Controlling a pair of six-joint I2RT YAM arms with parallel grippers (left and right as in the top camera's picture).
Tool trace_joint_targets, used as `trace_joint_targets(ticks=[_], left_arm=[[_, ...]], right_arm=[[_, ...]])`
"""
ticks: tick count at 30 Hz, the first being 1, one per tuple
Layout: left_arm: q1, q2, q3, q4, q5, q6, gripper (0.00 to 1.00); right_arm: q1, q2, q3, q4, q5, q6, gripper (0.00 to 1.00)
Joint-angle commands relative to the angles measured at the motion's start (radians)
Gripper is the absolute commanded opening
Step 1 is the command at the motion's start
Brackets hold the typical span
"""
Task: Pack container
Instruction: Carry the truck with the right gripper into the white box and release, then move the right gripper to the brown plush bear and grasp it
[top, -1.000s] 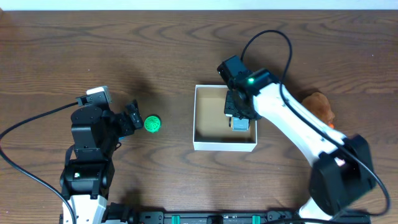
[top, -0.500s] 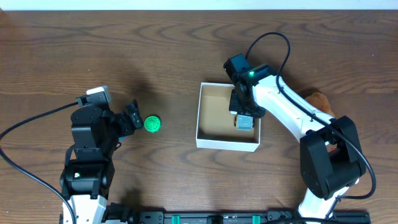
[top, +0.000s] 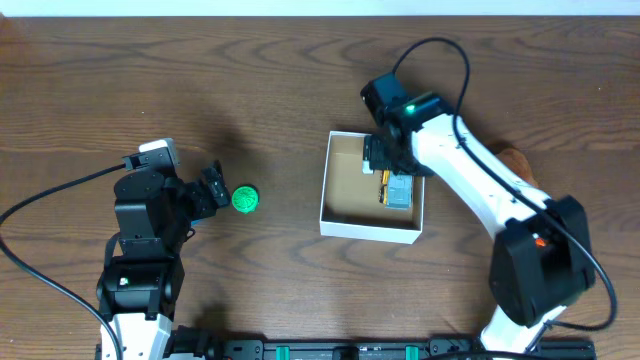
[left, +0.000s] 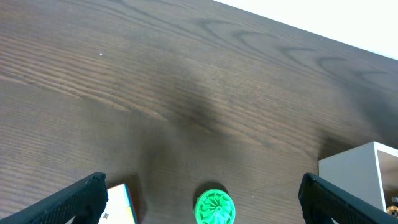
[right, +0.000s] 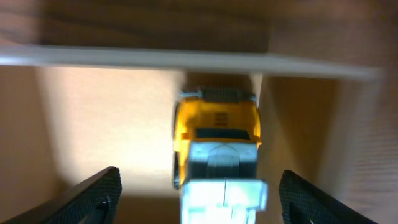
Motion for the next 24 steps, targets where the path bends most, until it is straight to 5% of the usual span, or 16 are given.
trace_joint_targets(ticks=[1,7,11,18,24], left_arm=[[0.006,-0.001,0.028,-0.002,-0.008,-0.002,0.98],[0.006,-0.001,0.028,-0.002,-0.008,-0.002,0.98],[0.006,-0.001,0.028,-0.002,-0.008,-0.002,0.98],[0.006,-0.001,0.028,-0.002,-0.008,-0.002,0.98],[0.006,-0.001,0.028,-0.002,-0.008,-0.002,0.98]], right_arm=[[-0.010,-0.102,0.097,-0.037,0.019,-0.057,0.99],[-0.114,-0.247,0.209,-0.082,0.057,-0.112,0.99],[-0.313,-0.311,0.215,-0.119,0.053,-0.167,0.99],[-0.628,-0.227,0.137,-0.159,-0.006,-0.564,0.99],[-0.702,-0.114,0.012,-0.126,-0.006,-0.642,0.99]])
